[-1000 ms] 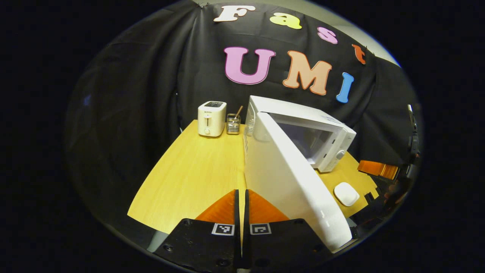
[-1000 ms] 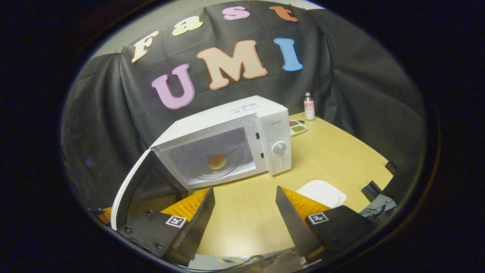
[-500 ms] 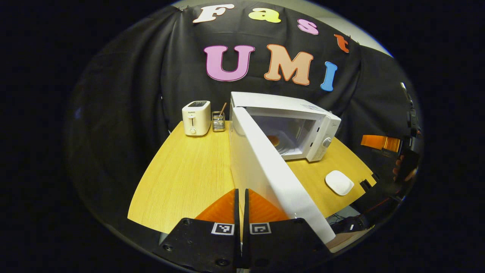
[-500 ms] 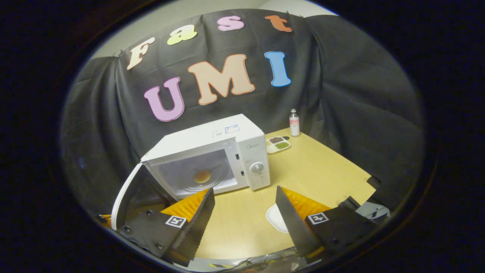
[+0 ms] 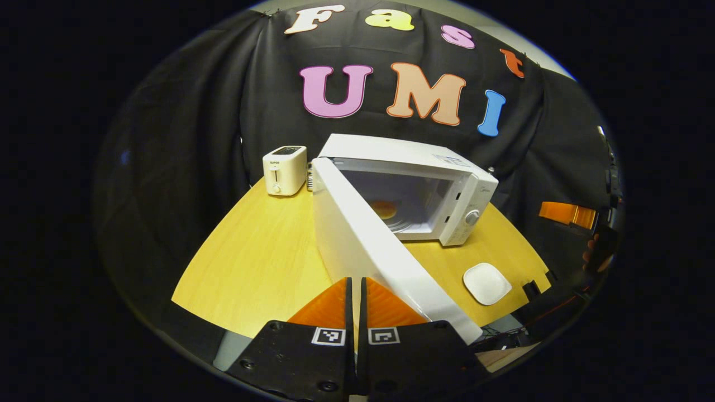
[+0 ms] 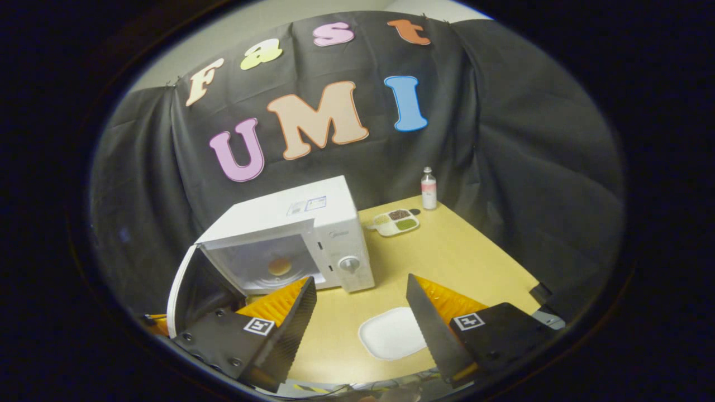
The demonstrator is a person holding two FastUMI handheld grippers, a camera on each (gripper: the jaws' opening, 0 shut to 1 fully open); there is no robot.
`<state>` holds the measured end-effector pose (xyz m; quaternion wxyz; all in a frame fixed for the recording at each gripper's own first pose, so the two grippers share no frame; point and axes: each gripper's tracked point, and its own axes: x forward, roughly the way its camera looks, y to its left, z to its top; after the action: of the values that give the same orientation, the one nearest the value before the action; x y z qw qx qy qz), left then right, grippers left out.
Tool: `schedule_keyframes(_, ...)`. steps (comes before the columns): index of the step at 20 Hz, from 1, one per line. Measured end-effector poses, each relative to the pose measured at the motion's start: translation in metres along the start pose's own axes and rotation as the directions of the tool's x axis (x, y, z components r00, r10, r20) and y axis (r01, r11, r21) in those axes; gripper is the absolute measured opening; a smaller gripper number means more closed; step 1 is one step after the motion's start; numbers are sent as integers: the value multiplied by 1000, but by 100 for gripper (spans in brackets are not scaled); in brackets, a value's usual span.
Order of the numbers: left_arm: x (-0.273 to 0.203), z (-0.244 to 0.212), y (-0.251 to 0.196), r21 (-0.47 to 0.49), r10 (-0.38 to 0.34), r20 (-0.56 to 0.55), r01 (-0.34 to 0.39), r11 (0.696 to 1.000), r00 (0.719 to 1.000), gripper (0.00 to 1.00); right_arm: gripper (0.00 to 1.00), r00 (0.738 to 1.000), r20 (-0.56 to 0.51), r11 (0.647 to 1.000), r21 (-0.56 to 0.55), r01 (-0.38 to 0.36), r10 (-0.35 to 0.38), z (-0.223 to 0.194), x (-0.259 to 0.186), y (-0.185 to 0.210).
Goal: Open the microwave oven with the left hand, put the food in, and close the microwave oven.
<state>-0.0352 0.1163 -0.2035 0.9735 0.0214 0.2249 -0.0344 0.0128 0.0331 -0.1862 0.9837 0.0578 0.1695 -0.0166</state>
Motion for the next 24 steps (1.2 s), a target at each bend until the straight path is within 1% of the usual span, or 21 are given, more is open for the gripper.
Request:
schedule_keyframes(5, 14, 8, -54, 9, 7, 25, -7, 1000, 1000, 1, 100, 1000, 4, 999, -32, -29, 29, 20, 13, -36)
schedule_keyframes(6, 19, 10, -62, 7, 8, 31, -8, 1000, 1000, 1, 92, 999, 10, 999, -38, -32, 32, 25, 15, -44)
schedule_keyframes(7, 25, 11, -72, 2, 8, 38, -8, 1000, 999, 1, 100, 999, 15, 999, -42, -35, 36, 30, 17, -51)
schedule_keyframes(10, 43, 20, -101, -10, -8, 55, 9, 1000, 998, 1, 100, 999, 34, 998, -51, -41, 42, 43, 18, -70)
schedule_keyframes(11, 50, 24, -109, -9, -17, 63, 17, 1000, 998, 1, 92, 998, 38, 998, -55, -38, 40, 46, 19, -77)
schedule_keyframes(12, 56, 26, -118, -4, -26, 65, 26, 1000, 998, 1, 100, 998, 43, 998, -56, -35, 37, 48, 21, -82)
schedule_keyframes(13, 62, 30, -125, 5, -33, 68, 33, 999, 997, 1, 92, 998, 46, 998, -54, -33, 36, 50, 21, -86)
schedule_keyframes(16, 80, 41, -147, 16, -64, 82, 63, 998, 995, 1, 92, 998, 55, 999, -40, -28, 30, 55, 24, -96)
schedule_keyframes(19, 100, 50, -159, -1, -80, 86, 80, 997, 993, 1, 92, 998, 60, 999, -28, -22, 23, 54, 26, -100)
schedule_keyframes(21, 111, 57, -161, 1, -66, 89, 67, 998, 994, 2, 92, 998, 63, 1000, -16, -18, 19, 56, 25, -102)
schedule_keyframes(22, 119, 60, -162, -2, -62, 91, 63, 998, 994, 1, 92, 998, 65, 1000, -12, -18, 19, 56, 26, -102)
schedule_keyframes(24, 133, 62, -162, -14, -53, 83, 54, 998, 995, 1, 92, 998, 65, 1000, -11, -7, 8, 56, 27, -104)
